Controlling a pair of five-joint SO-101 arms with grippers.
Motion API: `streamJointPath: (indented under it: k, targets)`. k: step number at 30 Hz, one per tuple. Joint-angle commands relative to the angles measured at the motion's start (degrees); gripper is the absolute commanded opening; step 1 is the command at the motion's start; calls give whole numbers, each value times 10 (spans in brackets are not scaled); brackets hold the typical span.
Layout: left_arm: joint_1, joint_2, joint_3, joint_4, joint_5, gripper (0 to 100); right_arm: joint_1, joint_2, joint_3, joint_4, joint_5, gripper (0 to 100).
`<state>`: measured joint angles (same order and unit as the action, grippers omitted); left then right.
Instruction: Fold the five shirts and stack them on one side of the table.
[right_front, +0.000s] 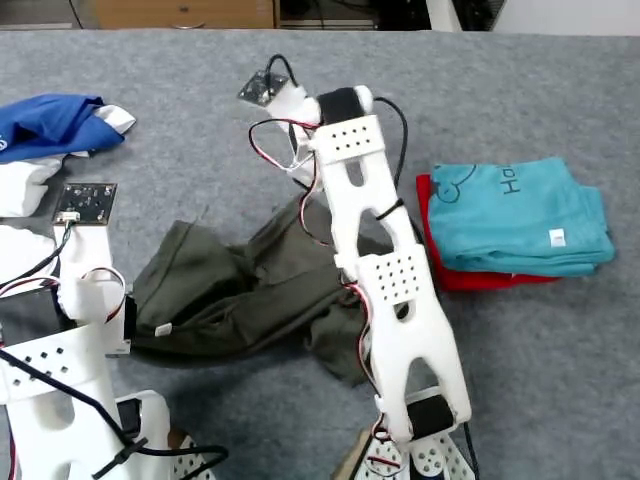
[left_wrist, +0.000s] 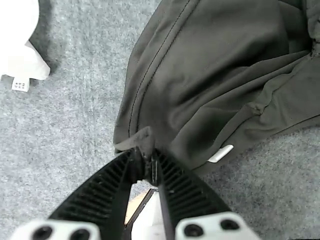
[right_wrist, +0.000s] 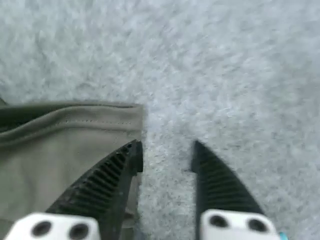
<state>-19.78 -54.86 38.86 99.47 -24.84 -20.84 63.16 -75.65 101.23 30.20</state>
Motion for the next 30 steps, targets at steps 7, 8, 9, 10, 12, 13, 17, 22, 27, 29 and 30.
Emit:
streamJointPath:
  k: [7, 8, 9, 10, 12, 13, 17, 22, 27, 29, 30]
  targets:
    - [2, -8, -1, -4, 4, 19, -25, -4, 69, -30, 10, 260]
    - [2, -8, -1, -4, 4, 19, -28, -3, 75, -33, 8, 260]
    - [1, -8, 0, -4, 4, 19, -32, -2, 80, -40, 7, 260]
    - [1, -8, 5, -4, 4, 19, -36, 3, 83, -46, 7, 260]
    - [1, -8, 17, -4, 4, 19, -37, 16, 84, -55, 7, 260]
    - [1, -8, 21, -4, 4, 19, -37, 23, 84, -62, 7, 260]
    - [1, -8, 22, -4, 4, 19, -36, 36, 69, -65, 6, 260]
    - [1, -8, 22, -4, 4, 19, -36, 37, 65, -64, 6, 257]
    - [1, -8, 21, -4, 4, 19, -35, 39, 65, -44, 11, 246]
    - [1, -8, 21, -4, 4, 19, -35, 44, 62, -33, 11, 189]
    - [1, -8, 21, -4, 4, 19, -35, 44, 62, -29, 12, 150]
